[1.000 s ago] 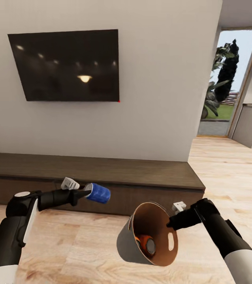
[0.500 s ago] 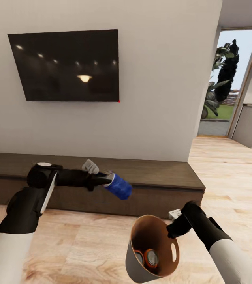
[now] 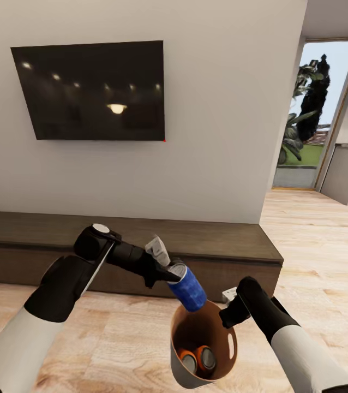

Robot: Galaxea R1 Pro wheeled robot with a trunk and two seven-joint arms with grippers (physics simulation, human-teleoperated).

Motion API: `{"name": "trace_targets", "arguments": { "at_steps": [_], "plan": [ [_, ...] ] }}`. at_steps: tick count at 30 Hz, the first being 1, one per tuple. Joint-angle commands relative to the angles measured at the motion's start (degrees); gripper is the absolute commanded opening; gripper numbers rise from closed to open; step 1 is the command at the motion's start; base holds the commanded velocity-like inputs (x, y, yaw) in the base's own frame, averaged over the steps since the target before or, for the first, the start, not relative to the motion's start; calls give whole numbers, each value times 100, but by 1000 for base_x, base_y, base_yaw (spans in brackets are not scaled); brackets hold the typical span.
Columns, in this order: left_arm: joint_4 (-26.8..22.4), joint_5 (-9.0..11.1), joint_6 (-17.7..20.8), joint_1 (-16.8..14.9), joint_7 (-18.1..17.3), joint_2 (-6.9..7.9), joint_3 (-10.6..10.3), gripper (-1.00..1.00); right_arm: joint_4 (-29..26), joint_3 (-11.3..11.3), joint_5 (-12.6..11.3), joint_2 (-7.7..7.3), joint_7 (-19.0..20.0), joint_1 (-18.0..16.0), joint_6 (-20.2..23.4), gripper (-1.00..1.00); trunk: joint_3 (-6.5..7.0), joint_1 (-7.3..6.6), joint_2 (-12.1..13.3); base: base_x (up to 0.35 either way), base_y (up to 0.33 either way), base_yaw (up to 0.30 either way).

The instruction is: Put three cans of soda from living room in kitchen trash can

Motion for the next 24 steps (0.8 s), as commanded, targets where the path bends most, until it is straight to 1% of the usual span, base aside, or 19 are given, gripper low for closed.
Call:
{"name": "trace_targets", "arguments": {
  "at_steps": [1,2,4,5,6,7,8,9,10,11,12,14,15,17,18,19,20,22,24],
  "plan": [
    [2,-29,0,-9,-63,-6,-49,-100,1,-3,-181,5,24,-10,69,-100,0,0,0,0,0,0],
    [4,-32,0,-30,-160,-19,-113,-100,2,-3,-180,17,22,-25,69,-100,0,0,0,0,0,0],
    [5,-36,0,-63,-253,-35,-178,-100,3,-3,-179,49,20,-52,69,-100,0,0,0,0,0,0],
    [14,-41,0,-82,-297,-47,-280,-100,3,-3,-178,73,19,-74,69,-100,0,0,0,0,0,0],
    [30,-43,0,-88,-306,-49,-339,-100,3,-3,-178,83,19,-86,69,-100,0,0,0,0,0,0],
    [89,-48,0,-104,-317,-56,-490,-100,3,1,-178,103,16,-109,69,-100,0,0,0,0,0,0],
    [124,-51,0,-112,-318,-59,-568,-100,4,2,-178,112,14,-118,69,-100,0,0,0,0,0,0],
    [189,-56,0,-124,-309,-62,-690,-100,4,3,-148,140,13,-130,69,-100,0,0,0,0,0,0],
    [216,-58,0,-128,-299,-65,-737,-100,4,2,-116,153,14,-135,69,-100,0,0,0,0,0,0],
    [255,-61,0,-133,-253,-86,-805,-100,4,0,-26,174,14,-141,69,-100,0,0,0,0,0,0],
    [268,-62,0,-133,-209,-103,-830,-100,4,0,23,183,13,-144,69,-100,0,0,0,0,0,0],
    [307,-63,0,-135,65,-157,-894,-100,2,-2,153,226,11,-149,69,-100,0,0,0,0,0,0],
    [319,-62,0,-136,260,-176,-940,-100,-1,-2,186,246,11,-151,69,-100,0,0,0,0,0,0],
    [327,-60,0,-136,489,-196,-1037,-100,1,-2,210,262,10,-152,69,-100,0,0,0,0,0,0],
    [340,-61,0,-136,838,-217,-1277,-100,1,-2,231,276,10,-152,69,-100,0,0,0,0,0,0],
    [373,-61,0,-136,1067,-228,-1452,-100,0,-2,239,281,10,-153,69,-100,0,0,0,0,0,0],
    [393,-60,0,-136,1177,-235,-1525,-100,1,-2,242,285,10,-153,69,-100,0,0,0,0,0,0],
    [445,-58,0,-136,1518,-273,-1715,-100,2,-3,250,298,10,-153,69,-100,0,0,0,0,0,0],
    [471,-57,0,-136,1684,-292,-1798,-100,3,-3,257,304,10,-153,69,-100,0,0,0,0,0,0]
  ]
}}
